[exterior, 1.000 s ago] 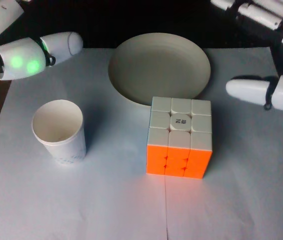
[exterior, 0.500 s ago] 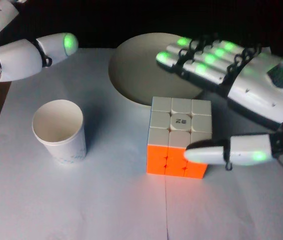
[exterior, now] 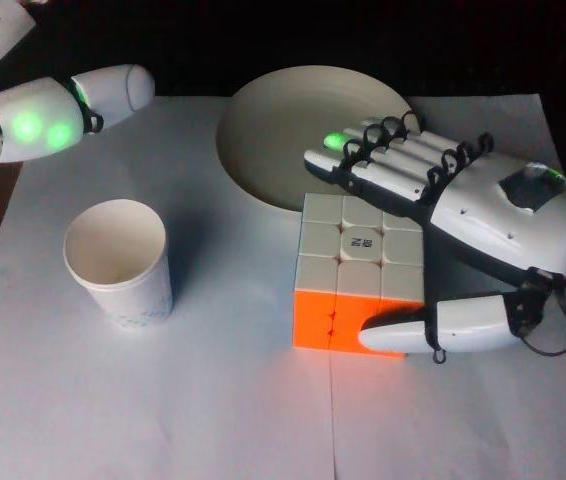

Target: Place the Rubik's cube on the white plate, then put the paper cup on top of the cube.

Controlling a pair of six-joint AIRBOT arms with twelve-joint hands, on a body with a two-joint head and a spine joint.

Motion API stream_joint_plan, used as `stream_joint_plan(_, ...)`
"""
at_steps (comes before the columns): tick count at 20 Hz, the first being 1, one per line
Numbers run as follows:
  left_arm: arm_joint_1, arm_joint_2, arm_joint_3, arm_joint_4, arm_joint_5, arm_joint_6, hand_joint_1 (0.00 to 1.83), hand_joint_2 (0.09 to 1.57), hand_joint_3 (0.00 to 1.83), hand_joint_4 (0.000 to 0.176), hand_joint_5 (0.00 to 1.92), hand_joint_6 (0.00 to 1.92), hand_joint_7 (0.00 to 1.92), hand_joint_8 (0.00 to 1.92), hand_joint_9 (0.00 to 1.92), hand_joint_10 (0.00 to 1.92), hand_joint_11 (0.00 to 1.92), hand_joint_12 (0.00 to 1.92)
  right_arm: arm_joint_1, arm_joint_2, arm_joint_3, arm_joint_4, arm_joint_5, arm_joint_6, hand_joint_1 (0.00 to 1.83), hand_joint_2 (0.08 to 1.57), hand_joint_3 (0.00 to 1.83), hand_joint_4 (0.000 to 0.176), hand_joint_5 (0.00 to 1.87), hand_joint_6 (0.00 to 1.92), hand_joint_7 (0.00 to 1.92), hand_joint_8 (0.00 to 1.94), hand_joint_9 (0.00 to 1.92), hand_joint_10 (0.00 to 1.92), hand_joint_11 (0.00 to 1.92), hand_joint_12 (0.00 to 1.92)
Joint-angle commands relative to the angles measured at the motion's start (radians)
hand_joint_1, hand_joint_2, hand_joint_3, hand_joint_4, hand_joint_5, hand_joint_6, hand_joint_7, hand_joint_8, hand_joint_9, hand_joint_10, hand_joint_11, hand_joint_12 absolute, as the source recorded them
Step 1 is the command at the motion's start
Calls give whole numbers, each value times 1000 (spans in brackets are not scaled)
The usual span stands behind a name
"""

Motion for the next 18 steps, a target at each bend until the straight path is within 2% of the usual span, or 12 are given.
stream_joint_plan(1, -6, -3, 5, -5, -123, 1, 239, 1278, 0, 108, 0, 0, 0, 0, 0, 0, 0, 264, 7, -14, 10, 7, 99, 4, 706, 997, 13, 15, 0, 0, 0, 0, 0, 0, 31, 16)
stream_joint_plan(3, -3, -3, 3, -6, -120, 1, 196, 1280, 1, 91, 0, 0, 0, 0, 0, 0, 0, 414, 7, -29, 20, 13, 85, 4, 665, 1030, 0, 0, 0, 0, 0, 0, 0, 0, 0, 236)
stream_joint_plan(4, -2, -3, 3, -6, -119, 1, 199, 1281, 0, 107, 0, 0, 0, 0, 0, 0, 0, 332, 7, -35, 23, 14, 83, 4, 681, 1021, 0, 25, 0, 0, 0, 0, 0, 0, 0, 238)
stream_joint_plan(5, -2, -4, 3, -6, -118, 1, 220, 1279, 0, 101, 0, 0, 0, 0, 0, 0, 0, 272, 7, -38, 24, 14, 82, 4, 735, 1045, 0, 34, 0, 0, 0, 0, 0, 0, 0, 350)
stream_joint_plan(6, -1, -4, 3, -7, -118, 1, 228, 1284, 3, 101, 0, 0, 0, 0, 0, 0, 0, 266, 7, -41, 25, 14, 81, 4, 820, 1085, 2, 0, 56, 18, 112, 31, 140, 79, 0, 969)
stream_joint_plan(7, -1, -5, 3, -8, -119, 1, 243, 1289, 2, 94, 2, 0, 0, 0, 0, 0, 0, 296, 7, -43, 25, 14, 81, 4, 890, 1119, 1, 0, 174, 53, 259, 102, 123, 664, 0, 1452)
stream_joint_plan(8, 0, -5, 3, -9, -119, 1, 248, 1295, 0, 94, 6, 1, 0, 0, 0, 0, 0, 386, 7, -44, 26, 14, 81, 4, 977, 1167, 3, 0, 207, 614, 291, 802, 251, 1273, 156, 1761)
stream_joint_plan(9, 2, -5, 3, -10, -119, 1, 259, 1295, 0, 97, 7, 0, 0, 0, 0, 0, 0, 352, 7, -44, 26, 14, 81, 4, 977, 1186, 5, 0, 162, 994, 282, 1165, 328, 1475, 294, 1793)
stream_joint_plan(10, 4, -5, 3, -11, -119, 0, 258, 1294, 0, 103, 4, 0, 0, 0, 0, 0, 0, 226, 7, -44, 26, 14, 81, 4, 1200, 1287, 11, 0, 177, 1375, 533, 1566, 459, 1755, 511, 1905)
stream_joint_plan(11, 6, -5, 3, -11, -119, 0, 256, 1292, 0, 110, 2, 0, 0, 0, 0, 0, 0, 214, 7, -44, 26, 14, 81, 4, 1099, 1348, 14, 0, 387, 1602, 616, 1654, 533, 1824, 622, 1918)
stream_joint_plan(13, 9, -6, 3, -14, -121, 0, 269, 1300, 0, 92, 8, 2, 0, 0, 0, 0, 0, 312, 7, -44, 26, 14, 82, 4, 1143, 1339, 0, 0, 495, 1515, 701, 1713, 848, 1920, 947, 1921)
stream_joint_plan(18, 20, -5, 3, -20, -131, 0, 284, 1301, 1, 81, 16, 1, 0, 0, 0, 0, 0, 290, 7, -41, 16, 11, 115, 4, 1151, 1334, 0, 0, 496, 1528, 716, 1684, 976, 1921, 1020, 1921)
